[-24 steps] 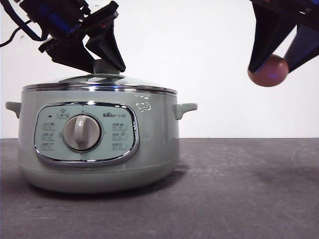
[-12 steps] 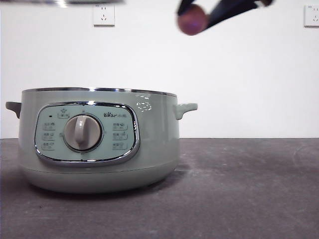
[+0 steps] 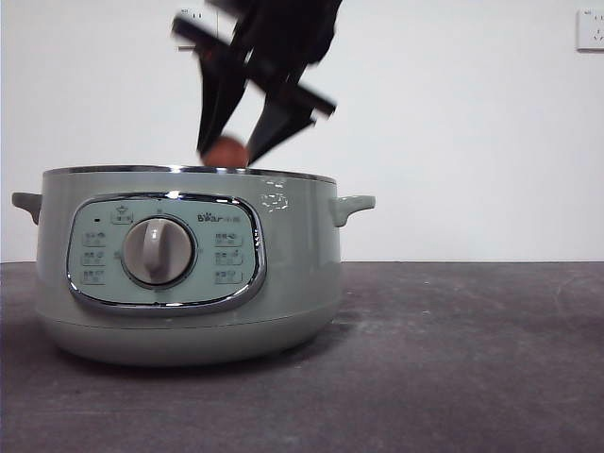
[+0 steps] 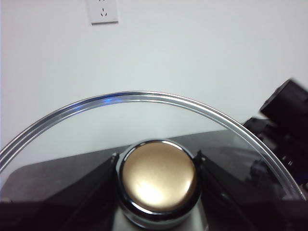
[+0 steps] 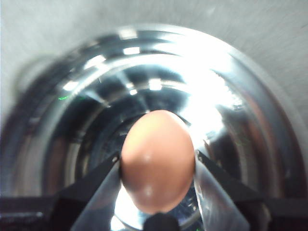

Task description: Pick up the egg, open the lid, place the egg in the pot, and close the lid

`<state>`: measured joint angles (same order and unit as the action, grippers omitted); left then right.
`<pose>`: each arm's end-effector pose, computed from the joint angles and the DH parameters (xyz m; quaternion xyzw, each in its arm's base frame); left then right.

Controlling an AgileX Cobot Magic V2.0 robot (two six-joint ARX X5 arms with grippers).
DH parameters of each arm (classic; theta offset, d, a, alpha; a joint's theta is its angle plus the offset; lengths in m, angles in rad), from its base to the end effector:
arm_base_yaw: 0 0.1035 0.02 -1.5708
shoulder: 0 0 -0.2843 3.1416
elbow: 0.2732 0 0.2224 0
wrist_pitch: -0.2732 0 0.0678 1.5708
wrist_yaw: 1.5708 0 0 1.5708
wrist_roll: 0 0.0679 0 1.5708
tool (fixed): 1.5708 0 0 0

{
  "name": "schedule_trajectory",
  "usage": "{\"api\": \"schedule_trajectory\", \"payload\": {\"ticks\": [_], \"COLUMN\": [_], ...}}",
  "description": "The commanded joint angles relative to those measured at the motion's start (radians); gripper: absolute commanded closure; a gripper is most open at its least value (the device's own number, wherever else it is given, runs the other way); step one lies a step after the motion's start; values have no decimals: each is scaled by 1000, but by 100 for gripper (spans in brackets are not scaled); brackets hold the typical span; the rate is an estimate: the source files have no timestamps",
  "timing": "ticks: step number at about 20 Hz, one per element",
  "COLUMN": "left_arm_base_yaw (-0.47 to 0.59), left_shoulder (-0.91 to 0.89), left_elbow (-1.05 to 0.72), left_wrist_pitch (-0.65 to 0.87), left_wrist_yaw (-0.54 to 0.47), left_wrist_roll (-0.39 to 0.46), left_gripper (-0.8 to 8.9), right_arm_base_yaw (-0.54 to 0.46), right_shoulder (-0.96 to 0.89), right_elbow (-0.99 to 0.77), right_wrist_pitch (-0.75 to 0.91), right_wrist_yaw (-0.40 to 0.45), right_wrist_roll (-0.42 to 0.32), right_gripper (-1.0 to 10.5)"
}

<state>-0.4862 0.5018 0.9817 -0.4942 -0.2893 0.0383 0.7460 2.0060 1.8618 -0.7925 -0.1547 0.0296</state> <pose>0.0673 -0.0137 0.3905 0.0218 0.0047 -0.0984 0.9949 0.3163 0.3065 0.2812 -0.1196 0.4375 0.3820 0.8052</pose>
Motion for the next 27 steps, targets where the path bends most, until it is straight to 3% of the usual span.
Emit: {"api": "schedule_trajectory", "payload": {"ticks": [1,4,7,15,16,19,20,27], "left_arm_base_yaw": [1,1,1,1,1,1,1,1], "left_shoulder": [-1,-1,-1,0,-1,0,0,17], "left_elbow": [8,8,8,8,8,8,8,8], "left_wrist_pitch": [26,25,19,-31,-33,-43,-48,-52], "left_wrist_yaw": [-1,-1,-1,0,0,0,0,1], "left_wrist_roll": [15,15,15,14,14,14,14,14], "left_gripper": [822,822,822,822,822,822,822,822], "right_arm_base_yaw": [27,55,76,80,81,82,82,65], "right_shoulder": [58,114,152,192,193,192,191,55], "right_elbow": [2,2,2,2,2,2,2,4], "right_wrist_pitch": [-2,-1,-1,-1,0,0,-2,-69], "right_wrist_yaw": [4,19,88,109,109,109,109,117], "right_wrist_roll": [-37,-69,-104,-133,-133,-116,-109,-105], "right_gripper": [959,959,959,958,922,587,553,556]}}
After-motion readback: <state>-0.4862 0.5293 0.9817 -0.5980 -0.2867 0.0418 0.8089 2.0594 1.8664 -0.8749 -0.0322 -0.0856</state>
